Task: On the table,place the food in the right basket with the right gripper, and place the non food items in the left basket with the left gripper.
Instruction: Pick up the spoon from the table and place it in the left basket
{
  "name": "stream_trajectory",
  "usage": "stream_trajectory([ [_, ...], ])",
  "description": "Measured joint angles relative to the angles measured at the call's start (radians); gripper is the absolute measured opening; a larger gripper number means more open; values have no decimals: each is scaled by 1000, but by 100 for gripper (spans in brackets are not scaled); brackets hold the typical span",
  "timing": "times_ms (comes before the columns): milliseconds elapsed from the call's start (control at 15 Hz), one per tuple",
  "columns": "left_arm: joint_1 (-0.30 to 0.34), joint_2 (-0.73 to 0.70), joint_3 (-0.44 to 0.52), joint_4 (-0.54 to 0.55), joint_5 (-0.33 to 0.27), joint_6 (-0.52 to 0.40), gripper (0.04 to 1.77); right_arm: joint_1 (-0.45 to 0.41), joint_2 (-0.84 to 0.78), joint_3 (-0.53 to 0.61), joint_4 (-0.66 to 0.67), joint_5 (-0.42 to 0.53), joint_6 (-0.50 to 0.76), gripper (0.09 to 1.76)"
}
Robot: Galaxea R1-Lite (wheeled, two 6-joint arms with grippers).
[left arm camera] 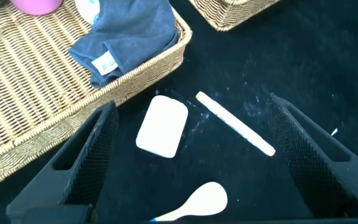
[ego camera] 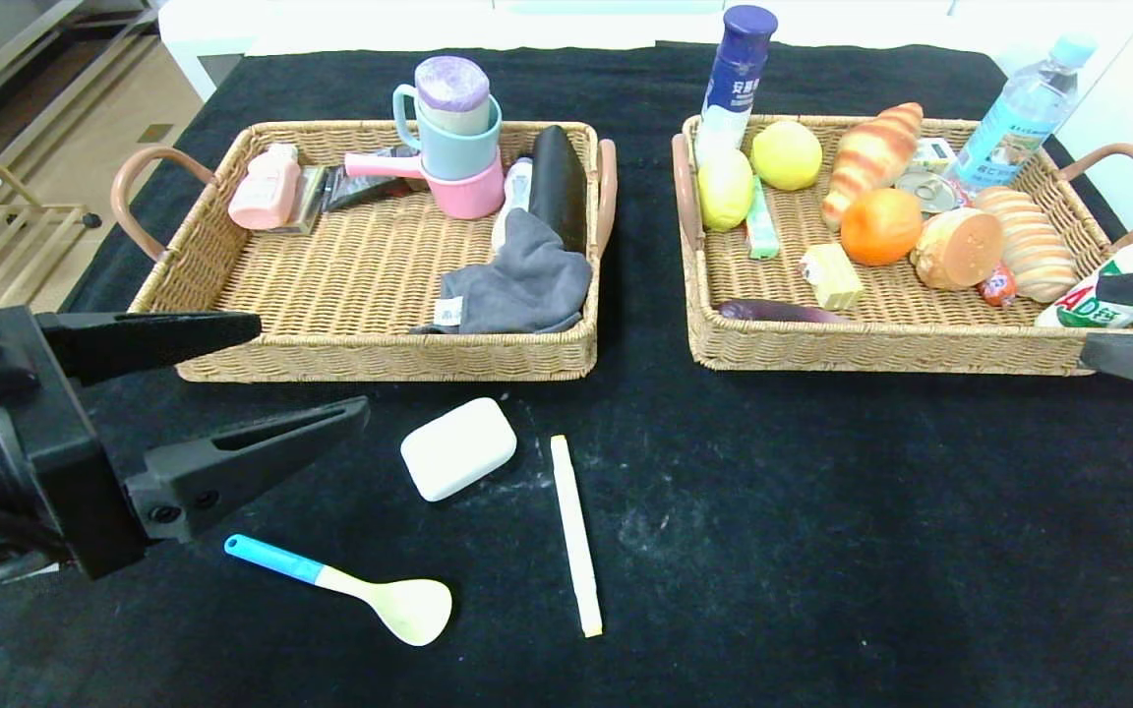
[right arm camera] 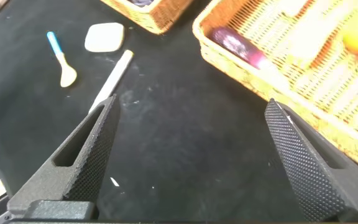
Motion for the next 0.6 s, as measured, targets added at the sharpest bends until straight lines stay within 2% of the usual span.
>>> stream_trajectory([
  [600, -13, 1, -12, 12, 1, -4, 172, -5, 4, 26, -1, 13, 3, 171],
])
